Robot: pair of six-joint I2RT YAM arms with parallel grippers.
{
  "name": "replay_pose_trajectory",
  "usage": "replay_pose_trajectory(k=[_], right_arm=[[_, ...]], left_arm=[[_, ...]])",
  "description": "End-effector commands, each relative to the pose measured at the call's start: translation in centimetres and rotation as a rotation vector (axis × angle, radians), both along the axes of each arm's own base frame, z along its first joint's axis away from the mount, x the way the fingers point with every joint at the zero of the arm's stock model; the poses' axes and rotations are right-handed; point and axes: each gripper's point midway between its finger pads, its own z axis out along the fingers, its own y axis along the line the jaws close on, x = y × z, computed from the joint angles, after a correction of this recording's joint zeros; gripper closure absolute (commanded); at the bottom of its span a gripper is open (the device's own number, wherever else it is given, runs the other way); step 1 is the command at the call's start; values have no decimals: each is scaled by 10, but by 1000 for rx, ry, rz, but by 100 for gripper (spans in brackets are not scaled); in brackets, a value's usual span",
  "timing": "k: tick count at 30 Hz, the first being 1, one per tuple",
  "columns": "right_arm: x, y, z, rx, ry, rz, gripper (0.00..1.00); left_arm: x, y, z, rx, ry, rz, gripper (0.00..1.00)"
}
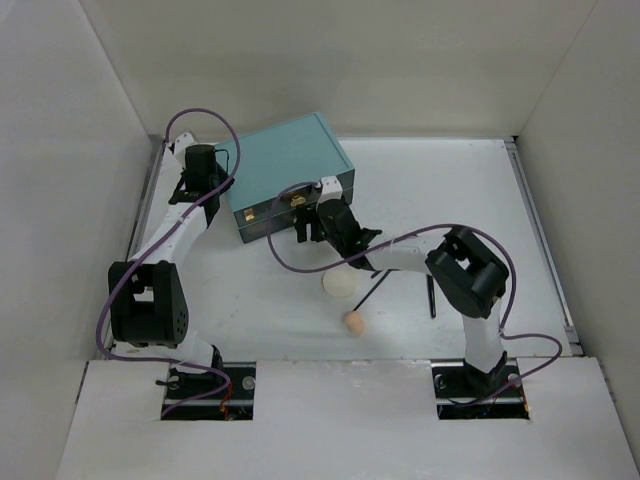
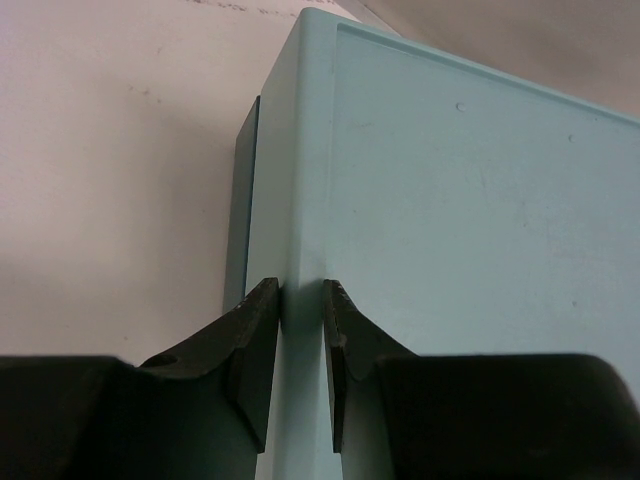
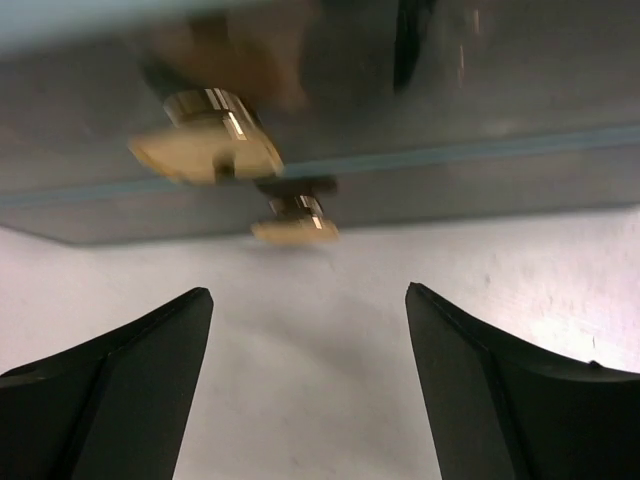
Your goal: Organize the makeup
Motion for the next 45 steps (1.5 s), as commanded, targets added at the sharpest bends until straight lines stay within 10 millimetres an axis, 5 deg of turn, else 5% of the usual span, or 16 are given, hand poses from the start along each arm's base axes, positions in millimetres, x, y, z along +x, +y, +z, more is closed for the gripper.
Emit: replay_pose_trajectory(k=[1,12,32,36,45], right_arm=[[-13,8,18,64,-34,30,15],[10,39,1,106,-40,87,17],[36,49,4,122,-11,146,17],[39,52,2,126,-1,169,27],[32,38,-10,100,30,131,71]], left_arm=[[-31,-25,-44,-30,175,-106,92],[-33,-27,-51,-28,204,-116,92],[-36,-28,-41,-28,179,-120,92],[-35,-28,-40,-29,176,-120,92],[-31,-29,-41,-28,178,-122,92]])
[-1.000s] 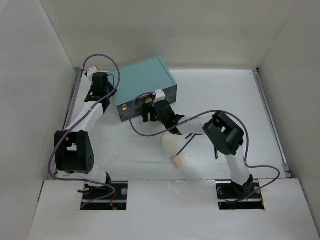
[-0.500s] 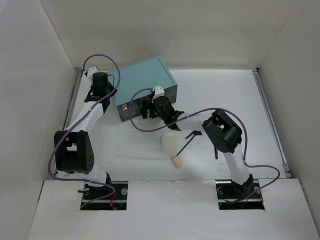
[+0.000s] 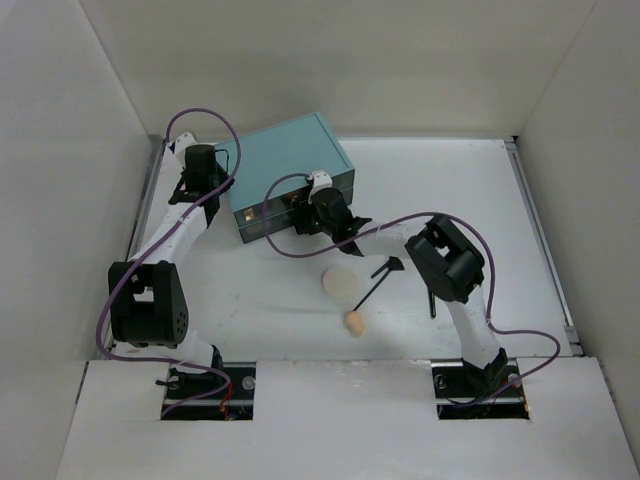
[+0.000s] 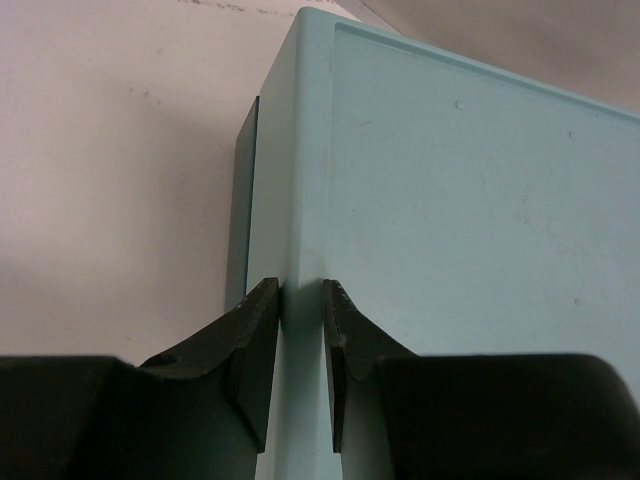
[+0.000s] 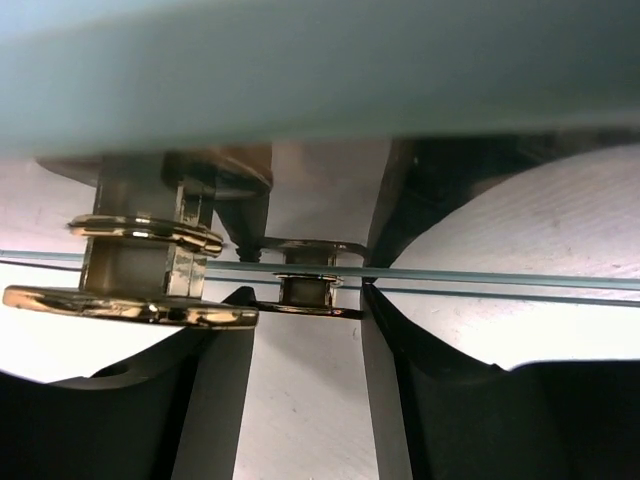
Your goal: Organize the makeup
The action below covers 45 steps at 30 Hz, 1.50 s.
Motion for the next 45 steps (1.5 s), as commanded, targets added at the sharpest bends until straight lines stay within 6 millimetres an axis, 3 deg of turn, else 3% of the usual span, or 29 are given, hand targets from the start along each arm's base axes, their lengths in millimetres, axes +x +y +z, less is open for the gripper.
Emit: replay_pose_trajectory(k=[1,4,9,12,17,19,21,23,29,33,34,35,36,38,40,45], right_arm=[[1,6,28,73,-61,-3,74],[-12,-7,29,64,-57,-10,78],[-58,-20,30,70,-23,14,78],[-83,-28,33,94,12,13,75],[-107,-44,34,97,52,10,72],[-114,-49,35,91,61,11,64],[-117,-50,39,83,55,20,45],[-118,-50,49,85,41,27,34],[-135,-72,69,70,63,8,25],[-145,-111,61,37,141,-112,24],[-146,-126,59,30,163,-157,23],[-148,-139,55,19,191,-203,23],[-149,-154,51,4,219,-253,23],[-152,-183,43,-22,268,-350,23],[-153,-210,35,-47,315,-442,23],[-159,-275,20,-105,400,-663,23]], left_arm=[[-31,-29,-42,-35,179,-113,92],[-30,-28,-44,-33,183,-107,92],[-30,-27,-47,-34,189,-103,92],[-30,-29,-48,-35,187,-107,92],[-29,-31,-49,-32,195,-111,92],[-29,-32,-49,-32,195,-114,92],[-29,-33,-48,-32,192,-116,92],[-28,-34,-44,-30,185,-119,92],[-24,-35,-24,-24,139,-134,88],[-20,-38,-1,16,89,-170,70],[-20,-39,5,23,76,-178,62],[-19,-40,14,34,56,-188,43],[-19,-41,22,47,36,-200,32],[-21,-47,42,74,-7,-228,19],[-25,-53,59,97,-44,-257,0],[-48,-88,92,139,-133,-373,0]])
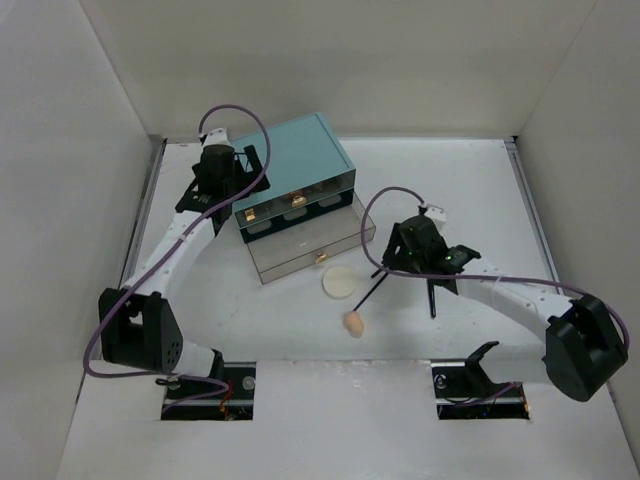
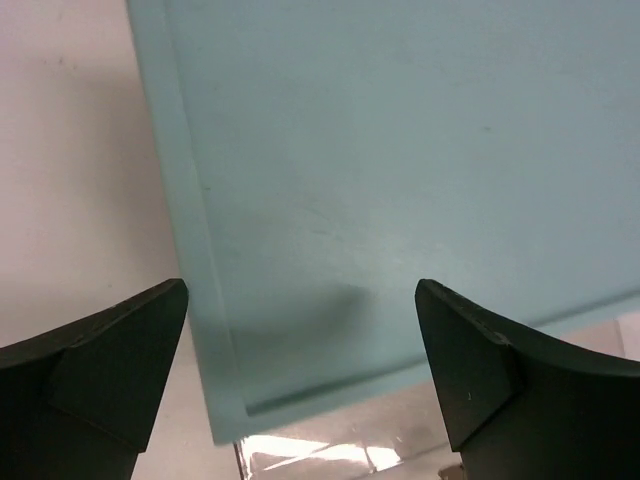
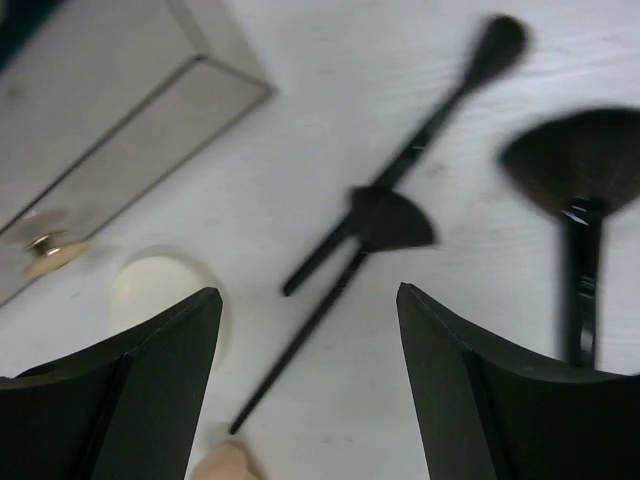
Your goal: Organize the makeup
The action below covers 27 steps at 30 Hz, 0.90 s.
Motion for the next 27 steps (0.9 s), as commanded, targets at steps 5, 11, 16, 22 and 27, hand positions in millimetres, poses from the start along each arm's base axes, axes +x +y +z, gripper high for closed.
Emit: replay_pose_trajectory(k=[5,11,16,22,27], right_arm=[[-9,-91,-17,-120,104,-292,23],[-18,-117,-46,-173,213,-328,24],[-24,-115,-66,-176,270,-303,29],[-25,-121,-72,-196,295,-295,43],[-23,-122,-73,-186,304,-256,65]], left_arm=[[-38,-85,66,6,-177,-280,0],[-77,-144,47,6,-142,-445,0],[-86,-155,50,5,-152,-464,0],[-89,-155,63,-8,-182,-464,0],[-89,-147,74,-19,-213,-447,0]])
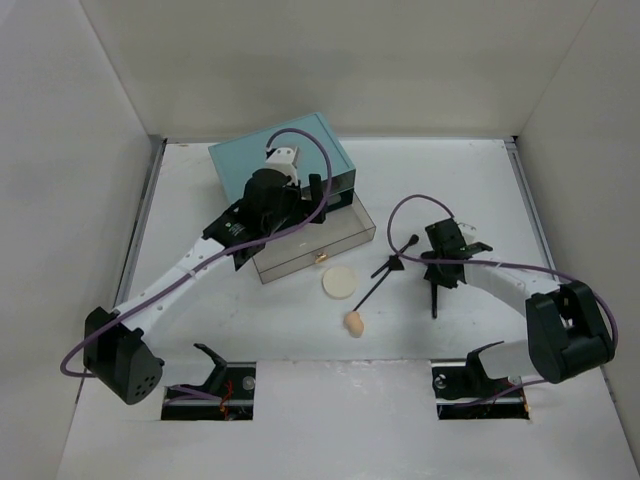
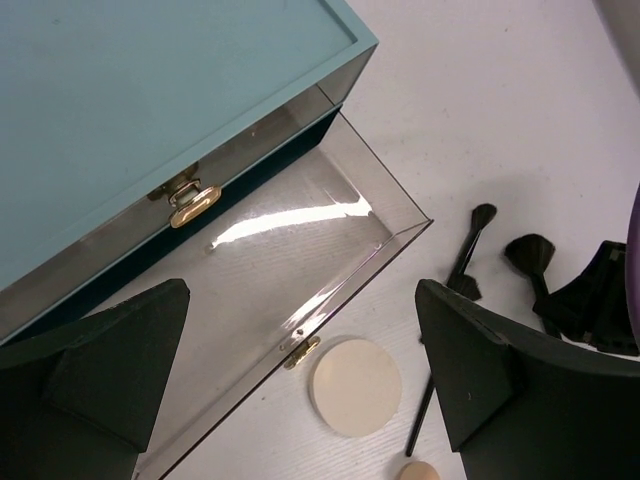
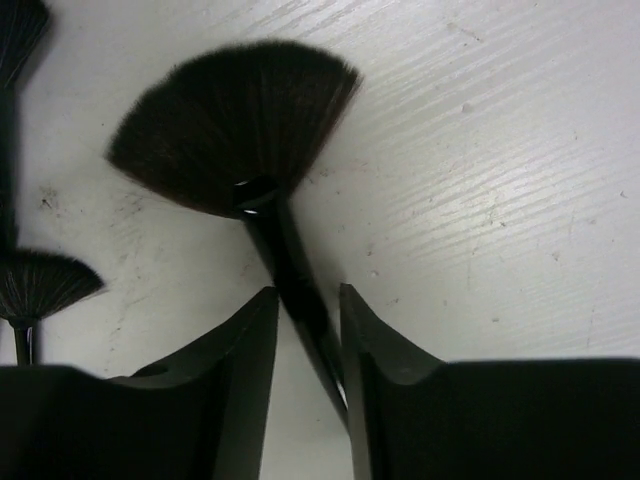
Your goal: Organize the makeup
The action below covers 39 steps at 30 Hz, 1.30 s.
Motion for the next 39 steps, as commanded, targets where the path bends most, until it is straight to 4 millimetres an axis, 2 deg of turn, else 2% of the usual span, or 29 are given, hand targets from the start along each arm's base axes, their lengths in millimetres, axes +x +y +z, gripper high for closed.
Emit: replay_pose_trajectory(k=[1,4,8,10,12,14,18,23,26,28,31,32,33,34,37,39], right_arm=[[7,1,3,21,-13,25,70],[8,0,2,39,-19,19,89],[10,0,5,49,-28,18,99],[17,3,19,53,-69,26,100],[27,18,47,80,-153,74,100],[38,41,83,121,-248,140,100],[51,109,144,236,-381,276,100],[73,201,184,420,-453,291,100],[90,250,193,494,-475,292,99],[100,269,186,538,-459,241,99],[115,283,162,590,-418,114,98],[118,285,156,603,-406,80,95],[120,287,151,608,-397,55,88],[122,288,148,610,-395,45,76],[125,290,154,587,-413,87,44],[125,288,166,576,-444,120,34]], left_arm=[[2,11,31,-48,-85,28,0],[10,24,28,-43,-79,67,0],[12,34,31,-50,-88,92,0],[12,38,32,-50,-87,98,0],[11,42,33,-50,-86,105,0],[8,44,32,-49,-86,108,0],[2,52,30,-53,-88,120,0],[-5,64,30,-64,-86,146,0],[-10,70,30,-59,-79,153,0],[-14,75,30,-57,-78,162,0],[-17,84,30,-54,-77,182,0],[-18,88,30,-53,-76,190,0],[-19,90,30,-53,-75,195,0],[-20,91,30,-56,-74,199,0],[-21,90,30,-59,-77,195,0],[-22,86,29,-56,-71,177,0]])
